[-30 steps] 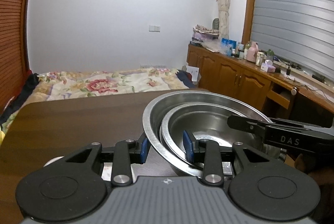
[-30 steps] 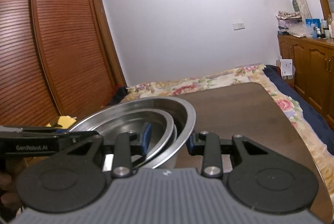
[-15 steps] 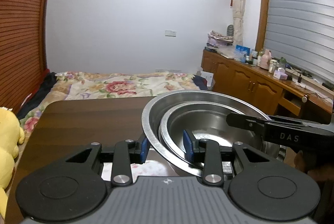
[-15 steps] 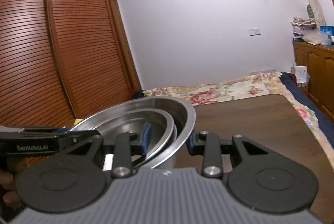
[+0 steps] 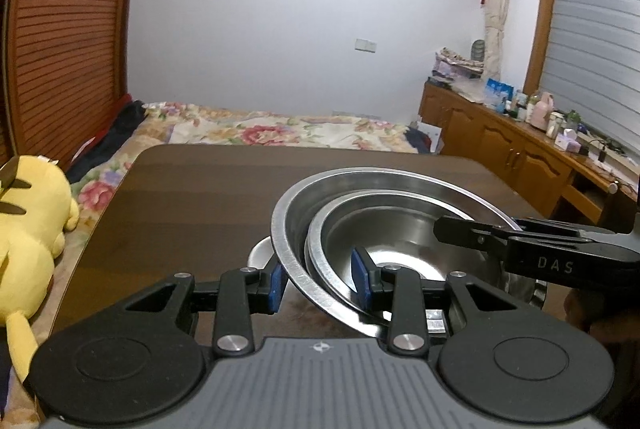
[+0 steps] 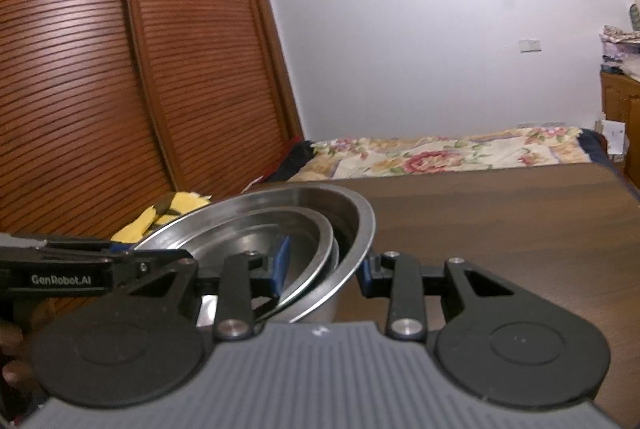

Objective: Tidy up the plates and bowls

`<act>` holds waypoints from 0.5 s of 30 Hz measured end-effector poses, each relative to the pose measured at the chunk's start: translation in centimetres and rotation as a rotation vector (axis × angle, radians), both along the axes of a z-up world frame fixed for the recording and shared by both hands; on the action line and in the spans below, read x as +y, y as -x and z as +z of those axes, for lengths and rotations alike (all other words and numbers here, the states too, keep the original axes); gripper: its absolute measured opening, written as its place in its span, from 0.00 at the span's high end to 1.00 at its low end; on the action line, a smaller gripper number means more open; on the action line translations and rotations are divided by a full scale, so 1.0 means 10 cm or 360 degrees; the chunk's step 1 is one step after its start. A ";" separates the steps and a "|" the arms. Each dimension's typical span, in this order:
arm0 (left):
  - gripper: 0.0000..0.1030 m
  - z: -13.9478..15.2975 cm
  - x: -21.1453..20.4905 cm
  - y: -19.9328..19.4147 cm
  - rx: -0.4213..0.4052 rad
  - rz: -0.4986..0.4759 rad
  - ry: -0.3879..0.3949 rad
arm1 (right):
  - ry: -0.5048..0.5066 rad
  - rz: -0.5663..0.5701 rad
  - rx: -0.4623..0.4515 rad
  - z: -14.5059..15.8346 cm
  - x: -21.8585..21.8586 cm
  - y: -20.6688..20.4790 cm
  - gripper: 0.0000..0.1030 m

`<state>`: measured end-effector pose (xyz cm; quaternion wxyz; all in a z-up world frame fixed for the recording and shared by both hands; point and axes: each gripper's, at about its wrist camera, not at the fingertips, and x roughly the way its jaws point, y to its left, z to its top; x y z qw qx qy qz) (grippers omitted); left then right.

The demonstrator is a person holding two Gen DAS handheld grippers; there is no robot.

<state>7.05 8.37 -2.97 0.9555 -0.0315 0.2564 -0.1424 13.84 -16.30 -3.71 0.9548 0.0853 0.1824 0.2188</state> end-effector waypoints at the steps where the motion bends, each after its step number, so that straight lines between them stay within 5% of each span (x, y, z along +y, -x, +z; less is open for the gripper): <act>1: 0.64 -0.02 0.02 0.00 0.0003 0.0009 0.0001 | 0.0004 0.0011 0.0007 -0.01 0.03 -0.01 0.65; 15: 0.64 -0.18 0.10 -0.04 0.0058 0.0065 0.0013 | 0.0077 0.0095 0.0090 -0.16 0.23 -0.06 0.65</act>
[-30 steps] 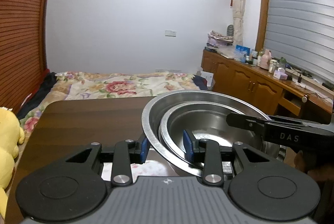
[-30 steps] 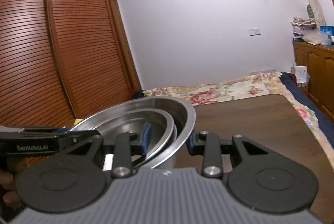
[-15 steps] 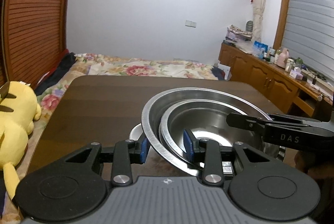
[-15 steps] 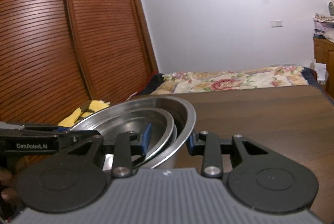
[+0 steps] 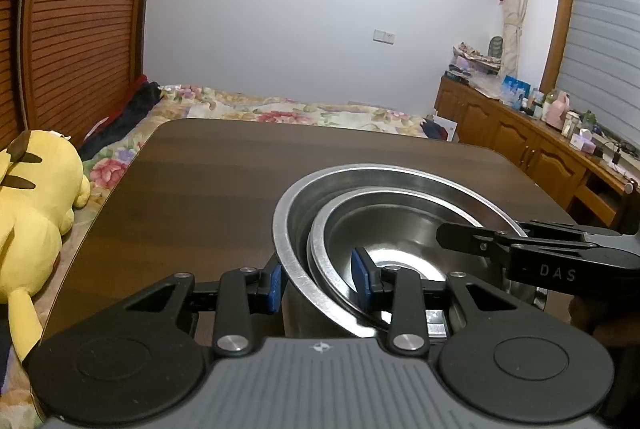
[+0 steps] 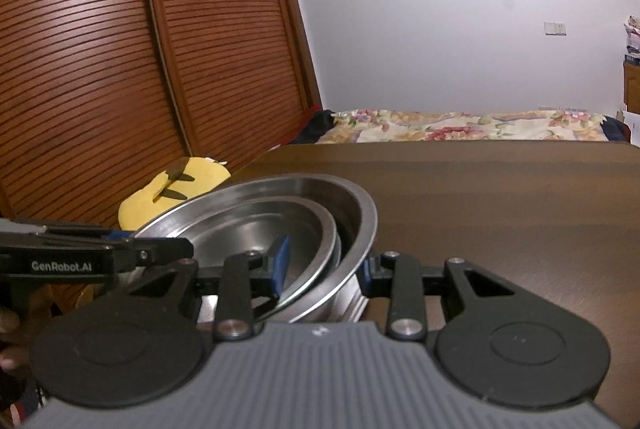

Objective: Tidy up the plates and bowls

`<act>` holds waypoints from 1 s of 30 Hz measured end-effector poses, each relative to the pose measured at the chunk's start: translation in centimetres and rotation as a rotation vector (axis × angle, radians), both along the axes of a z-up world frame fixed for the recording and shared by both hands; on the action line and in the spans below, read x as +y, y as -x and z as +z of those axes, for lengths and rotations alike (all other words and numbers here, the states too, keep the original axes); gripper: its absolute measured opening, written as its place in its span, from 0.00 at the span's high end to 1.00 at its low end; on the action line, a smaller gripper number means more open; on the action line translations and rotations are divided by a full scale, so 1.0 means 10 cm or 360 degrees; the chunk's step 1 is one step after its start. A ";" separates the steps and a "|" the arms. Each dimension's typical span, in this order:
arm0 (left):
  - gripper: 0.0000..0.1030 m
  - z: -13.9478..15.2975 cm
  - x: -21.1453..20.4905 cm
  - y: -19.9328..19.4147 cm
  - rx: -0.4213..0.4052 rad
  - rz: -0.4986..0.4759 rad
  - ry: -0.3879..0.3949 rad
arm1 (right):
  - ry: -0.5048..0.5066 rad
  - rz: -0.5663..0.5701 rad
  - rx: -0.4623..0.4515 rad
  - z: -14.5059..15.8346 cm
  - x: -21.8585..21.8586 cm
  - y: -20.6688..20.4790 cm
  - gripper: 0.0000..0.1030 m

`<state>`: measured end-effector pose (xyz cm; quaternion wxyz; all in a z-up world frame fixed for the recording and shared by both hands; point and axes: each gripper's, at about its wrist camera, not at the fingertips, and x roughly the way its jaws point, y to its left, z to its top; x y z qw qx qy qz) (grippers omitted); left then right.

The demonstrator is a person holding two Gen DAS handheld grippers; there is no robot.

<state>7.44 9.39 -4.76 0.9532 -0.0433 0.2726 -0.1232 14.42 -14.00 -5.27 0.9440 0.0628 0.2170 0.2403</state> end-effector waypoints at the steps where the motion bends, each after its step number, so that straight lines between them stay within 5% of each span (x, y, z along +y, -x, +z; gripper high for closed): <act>1: 0.64 -0.01 0.00 0.00 0.0000 0.0001 -0.0002 | 0.0002 0.0000 0.0007 -0.01 0.01 -0.01 0.65; 17: 0.63 -0.02 0.00 -0.02 -0.0011 0.0016 -0.0007 | 0.0029 0.0009 0.0027 -0.02 0.04 -0.04 0.63; 21: 0.44 -0.01 0.01 -0.03 -0.0016 0.0047 -0.0025 | 0.0052 -0.0020 0.0030 -0.01 0.05 -0.03 0.43; 28: 0.24 0.08 0.04 -0.01 -0.0066 0.0073 -0.0065 | 0.0053 -0.0066 -0.0001 0.05 -0.03 0.03 0.39; 30: 0.16 0.11 0.02 0.01 -0.0085 0.0080 -0.0076 | 0.0047 -0.0082 -0.0022 0.09 -0.06 0.05 0.31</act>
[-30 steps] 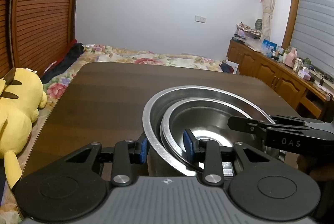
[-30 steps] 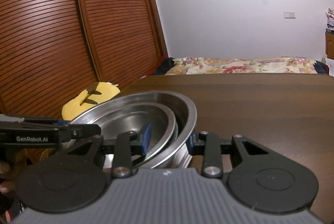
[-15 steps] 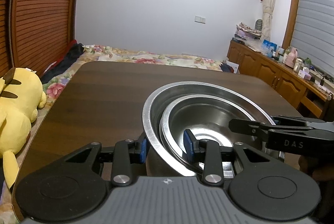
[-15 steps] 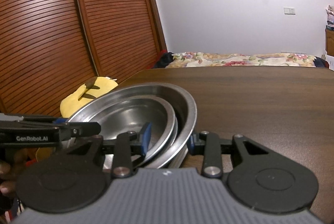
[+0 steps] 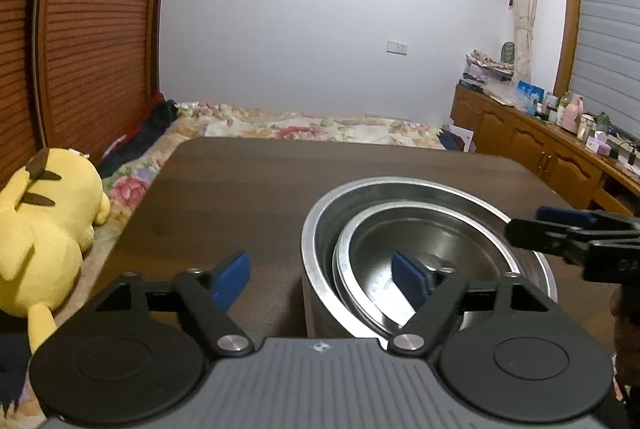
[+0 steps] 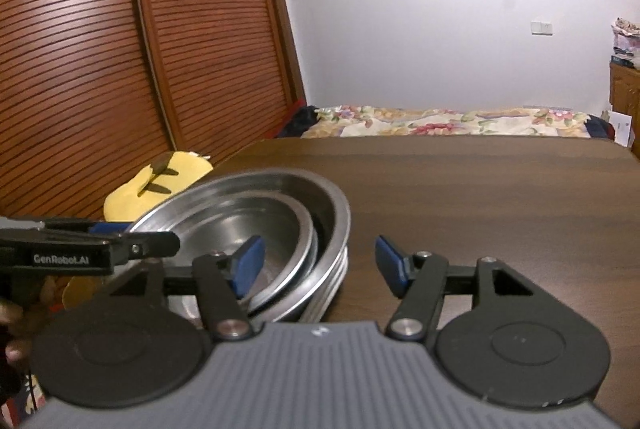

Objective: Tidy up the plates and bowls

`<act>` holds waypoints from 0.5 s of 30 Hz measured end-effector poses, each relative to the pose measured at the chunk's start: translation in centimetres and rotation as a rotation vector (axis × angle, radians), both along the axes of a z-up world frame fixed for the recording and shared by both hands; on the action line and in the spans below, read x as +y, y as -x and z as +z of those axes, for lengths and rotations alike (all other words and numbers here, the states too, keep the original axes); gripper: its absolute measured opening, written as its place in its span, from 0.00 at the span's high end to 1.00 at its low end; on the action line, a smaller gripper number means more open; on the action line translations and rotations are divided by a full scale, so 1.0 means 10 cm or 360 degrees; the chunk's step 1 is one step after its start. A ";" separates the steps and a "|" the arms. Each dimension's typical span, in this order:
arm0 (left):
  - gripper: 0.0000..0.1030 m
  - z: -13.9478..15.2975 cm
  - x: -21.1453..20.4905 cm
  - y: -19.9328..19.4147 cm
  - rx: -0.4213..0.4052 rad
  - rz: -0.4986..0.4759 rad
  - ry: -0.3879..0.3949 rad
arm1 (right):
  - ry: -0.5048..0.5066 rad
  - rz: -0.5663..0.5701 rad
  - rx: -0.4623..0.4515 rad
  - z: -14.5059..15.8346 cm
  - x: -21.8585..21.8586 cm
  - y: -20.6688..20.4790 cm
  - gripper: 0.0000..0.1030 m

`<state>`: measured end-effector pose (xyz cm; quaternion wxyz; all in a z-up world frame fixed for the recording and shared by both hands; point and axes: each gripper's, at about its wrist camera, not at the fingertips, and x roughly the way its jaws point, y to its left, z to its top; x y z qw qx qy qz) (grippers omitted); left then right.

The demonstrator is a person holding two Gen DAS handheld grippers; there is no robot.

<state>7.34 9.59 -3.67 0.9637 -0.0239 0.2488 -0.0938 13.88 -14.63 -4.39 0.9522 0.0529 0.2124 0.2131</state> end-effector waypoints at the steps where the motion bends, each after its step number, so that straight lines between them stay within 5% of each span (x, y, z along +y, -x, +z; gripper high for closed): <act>1: 0.14 0.01 -0.01 0.01 -0.0011 0.0004 -0.0003 | -0.0003 -0.0009 -0.0016 0.02 -0.02 0.02 0.27; 8: 0.00 0.15 -0.14 0.13 -0.0114 -0.0018 -0.0038 | 0.0010 -0.0064 -0.0114 0.16 -0.11 0.14 0.00; 15: 0.00 0.32 -0.32 0.25 -0.0159 -0.0009 -0.0124 | 0.0032 -0.0133 -0.0173 0.29 -0.20 0.31 0.00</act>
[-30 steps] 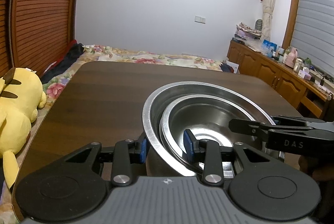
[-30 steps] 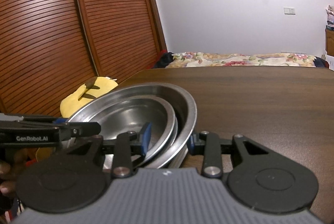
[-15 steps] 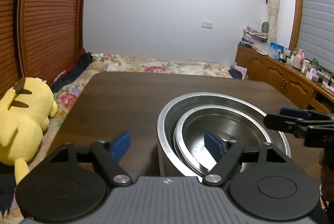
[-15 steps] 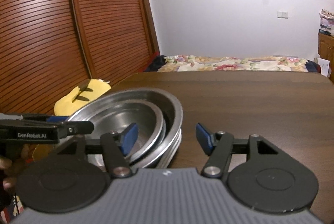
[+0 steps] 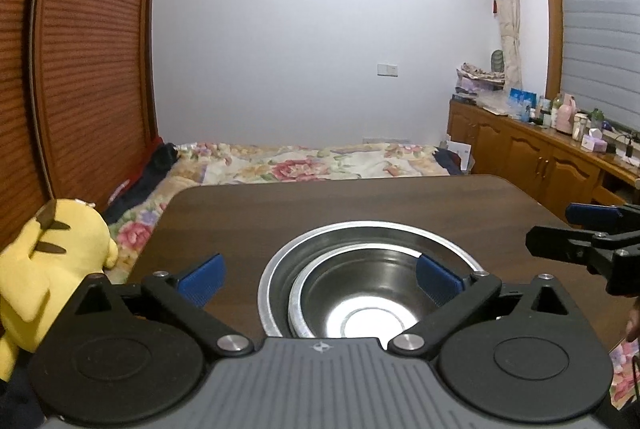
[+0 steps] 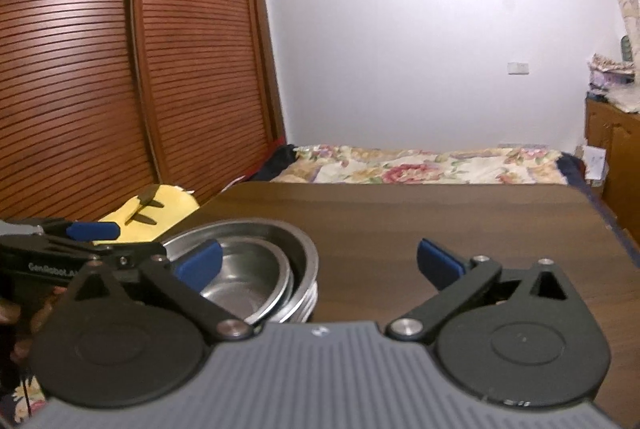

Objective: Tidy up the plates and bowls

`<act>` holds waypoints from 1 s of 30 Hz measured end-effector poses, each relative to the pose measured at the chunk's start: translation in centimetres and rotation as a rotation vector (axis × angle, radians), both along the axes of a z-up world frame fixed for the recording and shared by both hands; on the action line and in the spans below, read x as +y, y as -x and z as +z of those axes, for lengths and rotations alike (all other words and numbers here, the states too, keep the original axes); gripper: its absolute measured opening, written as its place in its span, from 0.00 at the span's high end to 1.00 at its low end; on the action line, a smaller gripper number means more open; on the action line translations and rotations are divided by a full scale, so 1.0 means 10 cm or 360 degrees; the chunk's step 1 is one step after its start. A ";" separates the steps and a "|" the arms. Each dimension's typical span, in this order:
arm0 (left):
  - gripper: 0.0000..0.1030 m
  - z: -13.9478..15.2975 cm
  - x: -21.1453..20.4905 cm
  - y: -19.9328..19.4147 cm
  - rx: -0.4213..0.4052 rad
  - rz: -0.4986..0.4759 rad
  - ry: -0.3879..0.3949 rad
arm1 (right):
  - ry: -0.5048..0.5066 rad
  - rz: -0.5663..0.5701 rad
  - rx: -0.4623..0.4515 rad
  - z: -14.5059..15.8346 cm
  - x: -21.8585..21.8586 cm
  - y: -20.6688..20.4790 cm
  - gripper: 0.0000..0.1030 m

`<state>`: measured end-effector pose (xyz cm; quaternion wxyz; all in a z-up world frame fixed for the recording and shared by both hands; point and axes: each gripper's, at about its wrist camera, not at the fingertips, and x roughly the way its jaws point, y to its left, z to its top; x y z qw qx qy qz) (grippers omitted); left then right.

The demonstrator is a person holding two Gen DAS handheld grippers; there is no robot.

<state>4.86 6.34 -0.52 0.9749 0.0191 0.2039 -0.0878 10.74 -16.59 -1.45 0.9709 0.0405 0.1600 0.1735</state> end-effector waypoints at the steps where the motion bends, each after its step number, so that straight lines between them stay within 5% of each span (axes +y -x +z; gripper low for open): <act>1: 0.00 0.02 -0.03 0.02 -0.0006 0.0007 -0.0013 | 0.0002 -0.0010 0.0001 0.02 -0.01 0.02 0.00; 30: 0.00 -0.08 -0.43 0.38 0.0028 0.0070 -0.0079 | 0.0076 -0.0278 0.0045 0.01 -0.22 0.41 0.00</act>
